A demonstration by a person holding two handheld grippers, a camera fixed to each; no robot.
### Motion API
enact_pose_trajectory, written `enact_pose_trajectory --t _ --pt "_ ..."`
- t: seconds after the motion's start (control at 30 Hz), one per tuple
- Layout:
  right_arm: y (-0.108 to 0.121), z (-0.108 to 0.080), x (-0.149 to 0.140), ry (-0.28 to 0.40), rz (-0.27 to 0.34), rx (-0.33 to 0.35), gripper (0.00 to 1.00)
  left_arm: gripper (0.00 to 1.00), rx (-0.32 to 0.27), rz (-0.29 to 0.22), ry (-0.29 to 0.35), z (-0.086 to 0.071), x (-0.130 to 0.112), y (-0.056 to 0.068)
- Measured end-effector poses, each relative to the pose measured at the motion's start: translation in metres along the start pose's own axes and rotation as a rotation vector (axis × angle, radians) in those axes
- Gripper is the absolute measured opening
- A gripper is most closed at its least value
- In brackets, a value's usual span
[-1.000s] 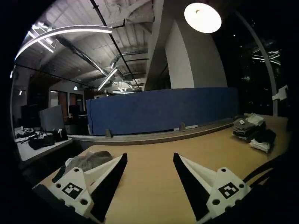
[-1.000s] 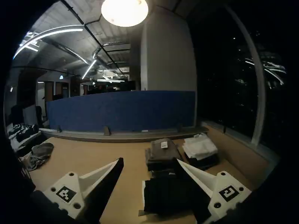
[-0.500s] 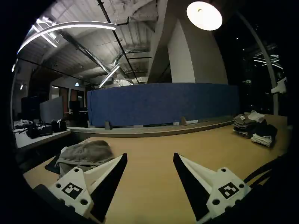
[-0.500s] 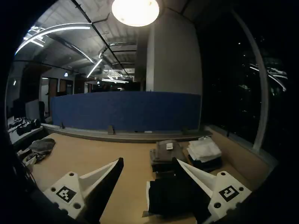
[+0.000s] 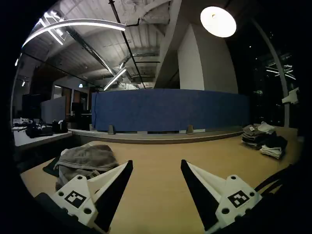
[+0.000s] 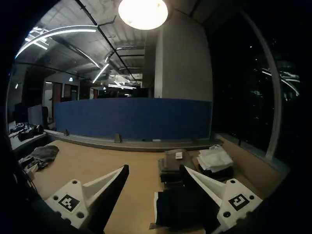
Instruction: Fold towel
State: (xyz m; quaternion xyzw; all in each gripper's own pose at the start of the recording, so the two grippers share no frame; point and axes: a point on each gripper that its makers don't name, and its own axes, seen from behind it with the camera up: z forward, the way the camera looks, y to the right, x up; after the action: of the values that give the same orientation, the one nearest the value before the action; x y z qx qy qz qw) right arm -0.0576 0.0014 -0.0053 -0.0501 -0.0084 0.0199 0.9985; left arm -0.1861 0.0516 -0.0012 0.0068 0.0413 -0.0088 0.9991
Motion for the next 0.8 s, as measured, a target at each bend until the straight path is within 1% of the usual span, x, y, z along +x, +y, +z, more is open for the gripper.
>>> enact_pose_trajectory --t 0.17,0.3,0.5,0.6,0.8 --pt "0.004 0.002 0.004 0.019 0.002 0.005 1.00 0.91 0.001 -0.001 0.000 0.000 0.000 0.000" --pt "0.011 0.002 0.010 0.053 0.005 0.004 1.00 0.91 0.000 0.001 0.000 0.001 0.000 0.001" --pt "0.023 0.000 0.011 0.098 0.025 0.005 1.00 0.91 0.000 0.001 0.000 0.003 -0.002 0.001" --pt "0.028 0.001 0.006 0.119 0.037 0.006 1.00 0.91 0.000 0.001 0.001 0.003 -0.002 0.001" --pt "0.030 0.005 -0.014 0.133 0.066 0.019 1.00 0.91 0.000 0.001 0.001 0.005 -0.002 0.001"
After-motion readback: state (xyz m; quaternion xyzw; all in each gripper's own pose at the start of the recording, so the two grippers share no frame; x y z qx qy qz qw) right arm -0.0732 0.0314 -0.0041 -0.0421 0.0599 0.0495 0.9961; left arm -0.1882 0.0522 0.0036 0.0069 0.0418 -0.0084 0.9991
